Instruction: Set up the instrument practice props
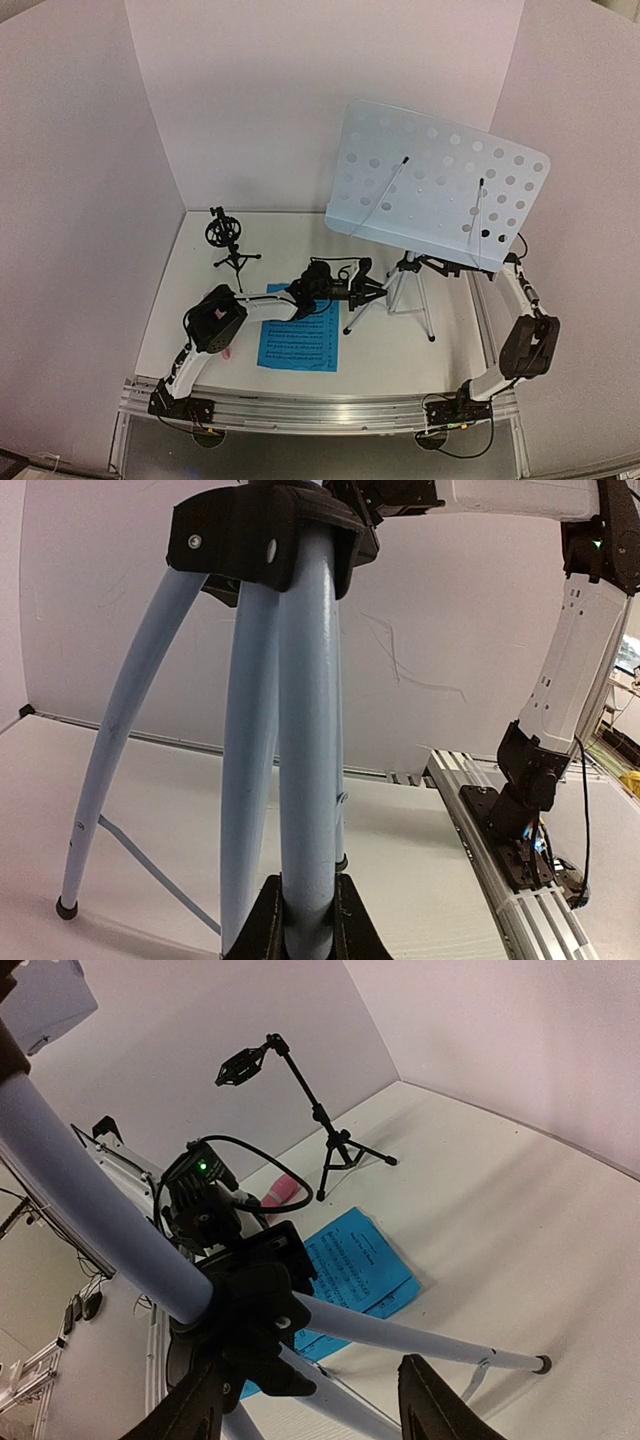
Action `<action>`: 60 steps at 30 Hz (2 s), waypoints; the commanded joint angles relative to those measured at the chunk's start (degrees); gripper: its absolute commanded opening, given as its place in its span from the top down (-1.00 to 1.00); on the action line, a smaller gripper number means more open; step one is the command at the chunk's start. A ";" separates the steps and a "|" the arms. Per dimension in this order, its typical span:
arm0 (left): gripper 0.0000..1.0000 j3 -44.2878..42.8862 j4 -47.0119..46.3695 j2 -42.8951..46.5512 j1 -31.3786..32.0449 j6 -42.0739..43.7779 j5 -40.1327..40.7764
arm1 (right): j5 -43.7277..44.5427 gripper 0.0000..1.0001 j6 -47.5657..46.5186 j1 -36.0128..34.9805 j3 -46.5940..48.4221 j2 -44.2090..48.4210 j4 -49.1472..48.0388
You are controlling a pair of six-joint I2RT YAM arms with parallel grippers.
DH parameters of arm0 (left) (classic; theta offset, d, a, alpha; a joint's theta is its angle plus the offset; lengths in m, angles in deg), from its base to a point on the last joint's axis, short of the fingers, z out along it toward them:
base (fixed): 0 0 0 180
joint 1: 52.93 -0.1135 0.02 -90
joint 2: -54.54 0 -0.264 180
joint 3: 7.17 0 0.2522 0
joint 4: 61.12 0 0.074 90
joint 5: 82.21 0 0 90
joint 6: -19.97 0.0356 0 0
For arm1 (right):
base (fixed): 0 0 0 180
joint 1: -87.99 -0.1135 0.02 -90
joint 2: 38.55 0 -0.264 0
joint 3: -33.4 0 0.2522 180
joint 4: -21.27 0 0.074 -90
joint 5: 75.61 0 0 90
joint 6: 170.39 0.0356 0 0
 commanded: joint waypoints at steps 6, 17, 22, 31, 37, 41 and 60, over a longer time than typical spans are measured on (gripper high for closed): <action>1.00 -1.99 1.91 -2.49 -0.27 1.91 1.56 | -2.93 0.01 -1.05 -1.80 3.01 -1.97 0.34; 1.00 -1.93 1.82 -2.42 -0.29 1.66 1.14 | -3.04 0.52 1.23 -1.89 3.47 -1.47 0.42; 1.00 -1.70 1.75 -2.18 -0.36 1.91 0.84 | -1.92 0.62 4.94 -1.88 2.42 -0.84 0.59; 1.00 -1.17 0.83 -1.85 -0.41 2.09 0.54 | -0.14 0.83 16.19 -1.85 2.09 -0.30 0.60; 1.00 -0.71 0.59 -1.44 -0.62 2.27 0.59 | 3.83 1.00 30.54 -1.89 1.50 0.49 0.61; 1.00 -0.66 0.14 -1.32 -0.74 2.35 0.44 | 4.37 1.00 41.80 -1.89 1.42 0.40 0.69; 1.00 0.27 -1.88 -0.75 -1.42 1.74 -0.65 | 5.81 0.29 67.03 -4.87 3.28 -0.87 1.11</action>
